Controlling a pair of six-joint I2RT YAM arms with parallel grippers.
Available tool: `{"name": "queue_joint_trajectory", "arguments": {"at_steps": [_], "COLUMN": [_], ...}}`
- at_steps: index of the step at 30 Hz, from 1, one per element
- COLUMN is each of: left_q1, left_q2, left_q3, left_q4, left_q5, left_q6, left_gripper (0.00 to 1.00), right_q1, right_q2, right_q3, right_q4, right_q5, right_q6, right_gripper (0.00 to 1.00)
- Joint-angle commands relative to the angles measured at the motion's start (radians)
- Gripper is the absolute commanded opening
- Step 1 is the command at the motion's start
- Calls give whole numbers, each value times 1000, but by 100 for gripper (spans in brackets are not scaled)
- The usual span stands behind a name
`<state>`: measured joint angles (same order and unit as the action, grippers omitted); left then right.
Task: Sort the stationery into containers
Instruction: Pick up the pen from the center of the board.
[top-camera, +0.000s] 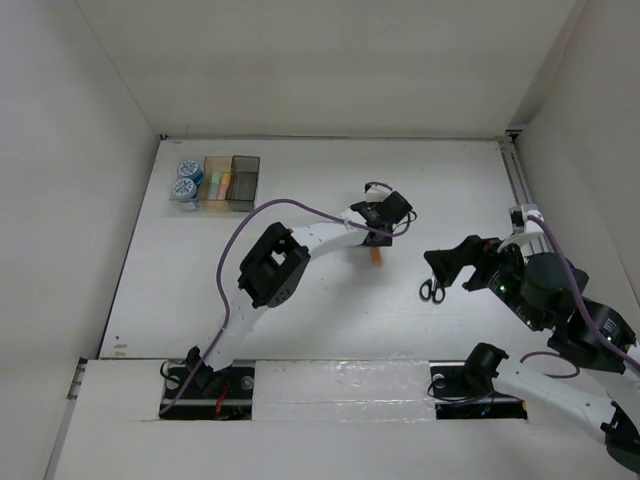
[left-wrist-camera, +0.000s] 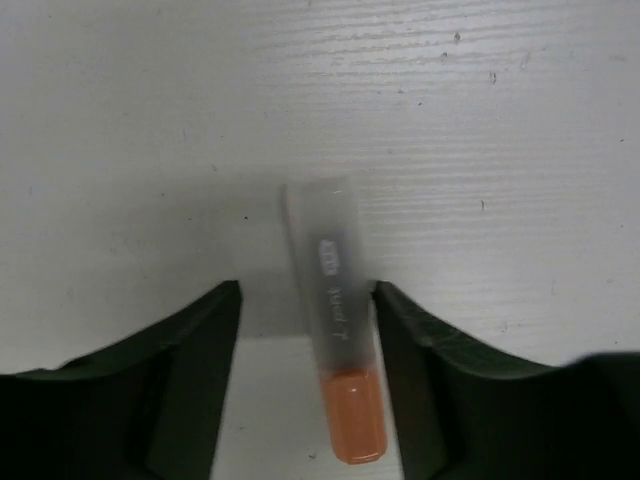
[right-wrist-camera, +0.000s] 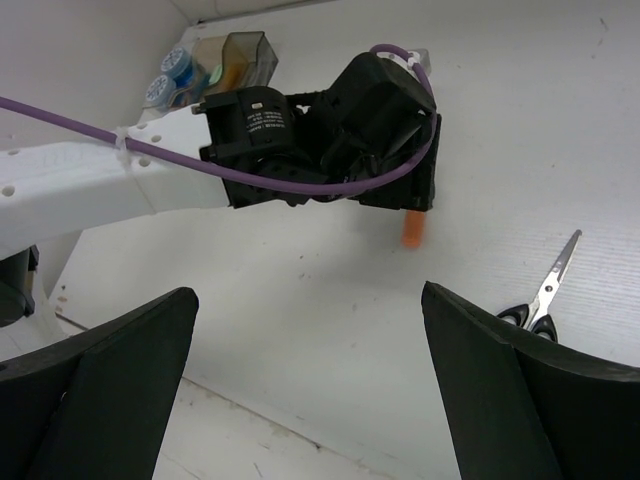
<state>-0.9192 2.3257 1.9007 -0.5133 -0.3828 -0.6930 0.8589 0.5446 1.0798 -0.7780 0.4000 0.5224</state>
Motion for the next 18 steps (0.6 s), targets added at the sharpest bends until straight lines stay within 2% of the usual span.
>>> {"name": "queue_joint_trajectory", "arguments": {"at_steps": [1,2,4,8,12,16,18], "left_q1": [-3,-3,-3,-3,49,179,235], "left_q2": [18,32,43,34,-73,-282,-327], "left_q3": [1,1,1,-12,-86,-134,-124], "left_q4": [-45,-45,-45,-36,-22,35,35], "left_q5": [2,15,28,29,-20,-30,-30], "left_q6": [-19,-8,-8,1,44,185,232], "left_gripper": [46,25,0,0,0,0,0], "right_q1": [8,8,8,8,8,8,8], "right_q2": [-14,-14,-14,-14,-23,-23,-23], "right_q3": [-1,-1,-1,-1,-1,-21,-30], "right_q4": [31,31,31,31,31,43,66], "right_q5": [-12,-12,-12,-12,-12,-36,-61], "right_q6": [-15,-15,-15,-15,-15,-15,-15], "right_gripper": [100,100,100,100,100,100,100]}}
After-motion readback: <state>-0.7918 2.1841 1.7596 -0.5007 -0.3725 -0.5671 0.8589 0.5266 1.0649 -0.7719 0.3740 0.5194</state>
